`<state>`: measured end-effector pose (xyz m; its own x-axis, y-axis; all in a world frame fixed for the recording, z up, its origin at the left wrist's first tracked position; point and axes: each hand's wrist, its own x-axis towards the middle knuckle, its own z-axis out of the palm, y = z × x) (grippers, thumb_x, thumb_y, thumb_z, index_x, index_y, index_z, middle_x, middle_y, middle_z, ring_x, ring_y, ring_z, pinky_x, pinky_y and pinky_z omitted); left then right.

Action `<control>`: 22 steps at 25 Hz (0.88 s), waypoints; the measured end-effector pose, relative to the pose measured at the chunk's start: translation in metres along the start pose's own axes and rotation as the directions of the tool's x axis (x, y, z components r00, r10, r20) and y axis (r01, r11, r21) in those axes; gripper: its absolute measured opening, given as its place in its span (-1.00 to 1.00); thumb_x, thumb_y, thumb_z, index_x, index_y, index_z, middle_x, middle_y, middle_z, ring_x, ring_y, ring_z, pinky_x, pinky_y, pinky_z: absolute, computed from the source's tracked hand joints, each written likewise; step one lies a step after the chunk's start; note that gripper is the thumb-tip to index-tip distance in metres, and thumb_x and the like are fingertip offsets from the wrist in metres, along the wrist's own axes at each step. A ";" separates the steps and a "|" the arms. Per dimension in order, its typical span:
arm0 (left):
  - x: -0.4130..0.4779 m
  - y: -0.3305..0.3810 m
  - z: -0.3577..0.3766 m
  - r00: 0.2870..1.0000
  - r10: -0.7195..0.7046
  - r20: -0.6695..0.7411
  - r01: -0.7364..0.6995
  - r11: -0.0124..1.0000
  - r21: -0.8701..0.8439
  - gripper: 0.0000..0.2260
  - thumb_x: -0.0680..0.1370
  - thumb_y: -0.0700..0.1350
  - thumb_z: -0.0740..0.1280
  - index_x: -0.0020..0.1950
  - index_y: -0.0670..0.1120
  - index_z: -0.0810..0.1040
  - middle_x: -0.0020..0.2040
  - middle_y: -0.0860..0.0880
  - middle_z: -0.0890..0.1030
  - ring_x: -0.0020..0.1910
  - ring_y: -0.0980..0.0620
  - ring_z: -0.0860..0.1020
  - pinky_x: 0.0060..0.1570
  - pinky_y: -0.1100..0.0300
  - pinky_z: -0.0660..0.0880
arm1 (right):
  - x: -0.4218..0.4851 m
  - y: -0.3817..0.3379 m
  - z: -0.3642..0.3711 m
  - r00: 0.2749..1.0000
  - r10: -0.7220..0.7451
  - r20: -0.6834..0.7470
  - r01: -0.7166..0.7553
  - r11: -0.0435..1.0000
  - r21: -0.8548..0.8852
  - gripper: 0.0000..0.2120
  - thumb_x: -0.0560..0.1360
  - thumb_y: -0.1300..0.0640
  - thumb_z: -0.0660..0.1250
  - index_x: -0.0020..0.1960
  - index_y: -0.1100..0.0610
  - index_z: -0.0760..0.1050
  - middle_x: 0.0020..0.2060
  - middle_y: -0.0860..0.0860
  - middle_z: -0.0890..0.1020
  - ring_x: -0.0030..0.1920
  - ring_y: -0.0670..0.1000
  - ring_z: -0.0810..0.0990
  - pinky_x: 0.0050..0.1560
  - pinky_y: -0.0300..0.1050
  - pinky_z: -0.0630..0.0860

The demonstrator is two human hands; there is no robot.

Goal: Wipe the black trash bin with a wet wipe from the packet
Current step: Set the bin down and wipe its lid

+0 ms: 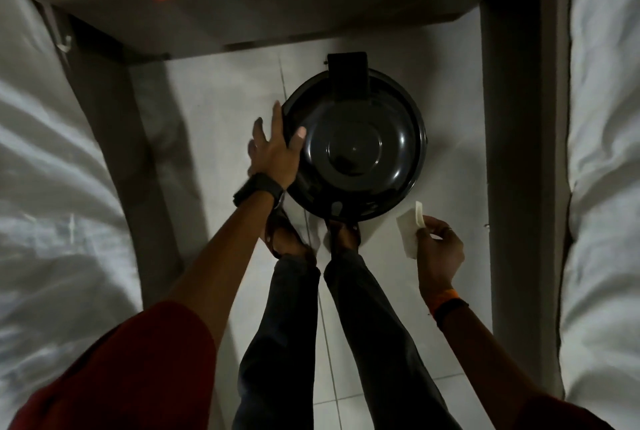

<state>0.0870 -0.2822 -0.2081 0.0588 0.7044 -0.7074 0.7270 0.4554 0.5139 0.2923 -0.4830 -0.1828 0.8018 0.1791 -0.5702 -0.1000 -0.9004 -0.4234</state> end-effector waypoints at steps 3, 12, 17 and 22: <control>0.004 0.004 -0.024 0.992 0.103 -0.070 -0.103 0.995 -0.007 -0.48 0.66 0.19 0.09 0.58 0.14 0.03 0.63 -0.10 0.03 0.60 -0.15 0.06 0.53 -0.17 0.17 | 0.005 0.000 -0.013 1.000 -0.005 0.004 0.005 1.000 0.022 -0.78 0.53 0.27 0.33 0.16 0.25 0.58 0.20 0.21 0.60 0.10 0.19 0.61 -0.23 -0.02 0.64; 0.019 0.067 -0.136 0.936 0.320 -0.150 -0.342 0.925 -0.163 -0.58 0.65 0.20 0.07 0.42 0.08 0.46 0.41 0.14 0.46 0.39 0.21 0.39 0.49 0.04 0.30 | 0.005 -0.043 -0.010 0.909 -0.315 0.272 0.353 0.930 -0.104 -0.95 0.53 0.34 0.36 -0.04 0.24 0.57 -0.26 -0.03 0.59 -0.28 -0.04 0.55 -0.21 -0.24 0.49; 0.015 0.093 -0.156 0.881 0.450 -0.144 -0.470 0.868 -0.163 -0.68 0.68 0.09 0.07 0.30 0.11 0.53 0.42 0.04 0.49 0.42 0.13 0.40 0.52 -0.02 0.26 | 0.019 -0.092 0.059 0.766 -0.426 0.481 0.587 0.768 -0.255 -0.84 0.52 0.18 0.34 -0.01 0.16 0.69 -0.12 0.08 0.73 -0.13 0.05 0.67 -0.13 -0.22 0.57; 0.016 0.097 -0.147 0.843 0.532 -0.083 -0.530 0.847 0.048 -0.61 0.69 0.06 0.07 0.48 -0.04 0.37 0.47 -0.03 0.41 0.43 0.10 0.37 0.42 0.25 0.28 | 0.038 -0.108 0.115 0.769 -0.328 0.549 0.606 0.646 -0.464 -0.75 0.55 0.21 0.24 0.11 0.21 0.65 -0.02 0.22 0.72 0.06 0.23 0.69 0.10 0.13 0.64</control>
<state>0.0574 -0.1469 -0.0980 0.3800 0.8808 -0.2825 0.6172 -0.0140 0.7866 0.2658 -0.3337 -0.2397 0.3261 0.6506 -0.6858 0.6950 -0.6568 -0.2926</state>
